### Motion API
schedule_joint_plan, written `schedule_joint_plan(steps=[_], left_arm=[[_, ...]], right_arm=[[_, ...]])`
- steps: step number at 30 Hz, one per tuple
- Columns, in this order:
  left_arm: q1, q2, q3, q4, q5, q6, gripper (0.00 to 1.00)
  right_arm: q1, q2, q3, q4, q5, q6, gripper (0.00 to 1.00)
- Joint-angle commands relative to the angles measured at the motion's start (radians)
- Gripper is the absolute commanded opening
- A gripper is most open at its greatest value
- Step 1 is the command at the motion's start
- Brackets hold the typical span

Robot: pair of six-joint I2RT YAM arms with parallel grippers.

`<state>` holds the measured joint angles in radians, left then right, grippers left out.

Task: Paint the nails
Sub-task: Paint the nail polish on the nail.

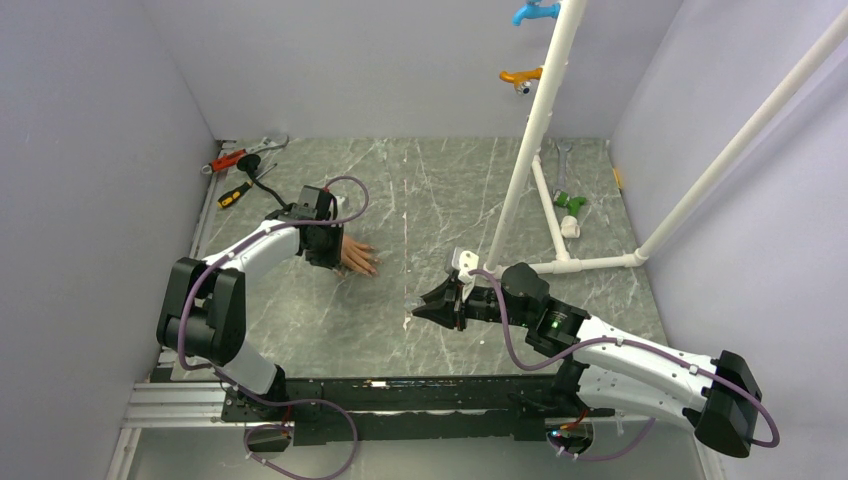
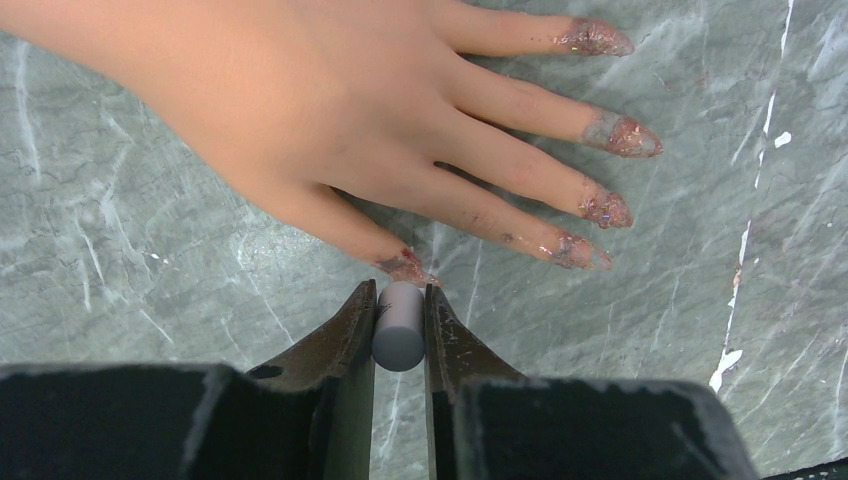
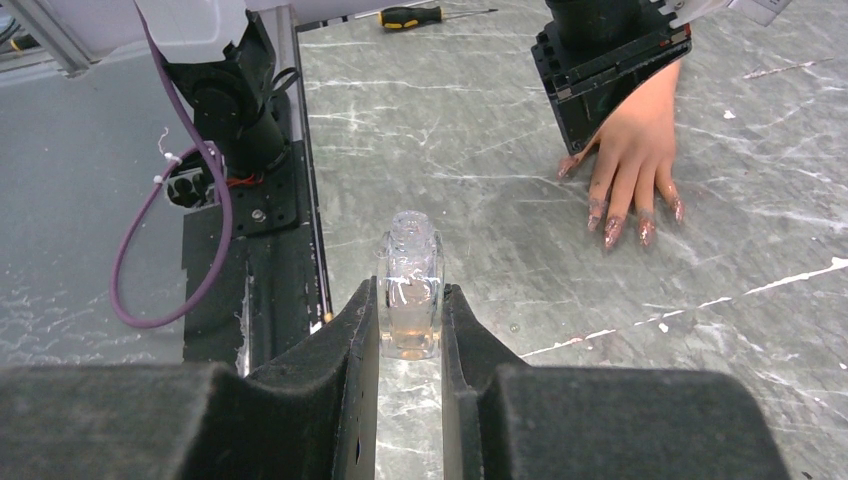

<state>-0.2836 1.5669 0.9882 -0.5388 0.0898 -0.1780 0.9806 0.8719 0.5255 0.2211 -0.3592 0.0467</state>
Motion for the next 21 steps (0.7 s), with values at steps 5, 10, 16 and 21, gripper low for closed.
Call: schedule_joint_plan(steps=[5,10,16,21], left_arm=[[-0.006,-0.007,0.037,0.012,0.032,-0.01,0.0],[-0.036,-0.005,0.033,0.007,0.032,-0.008,0.0],[-0.039,0.001,0.036,-0.001,0.039,-0.011,0.0],[-0.038,-0.003,0.039,-0.003,0.023,-0.007,0.0]], right_arm=[[-0.003,-0.009,0.028,0.064,-0.016,0.002,0.0],[-0.004,-0.016,0.029,0.055,-0.007,-0.001,0.0],[-0.003,-0.012,0.031,0.055,-0.009,-0.002,0.0],[-0.003,-0.008,0.031,0.058,-0.01,-0.001,0.0]])
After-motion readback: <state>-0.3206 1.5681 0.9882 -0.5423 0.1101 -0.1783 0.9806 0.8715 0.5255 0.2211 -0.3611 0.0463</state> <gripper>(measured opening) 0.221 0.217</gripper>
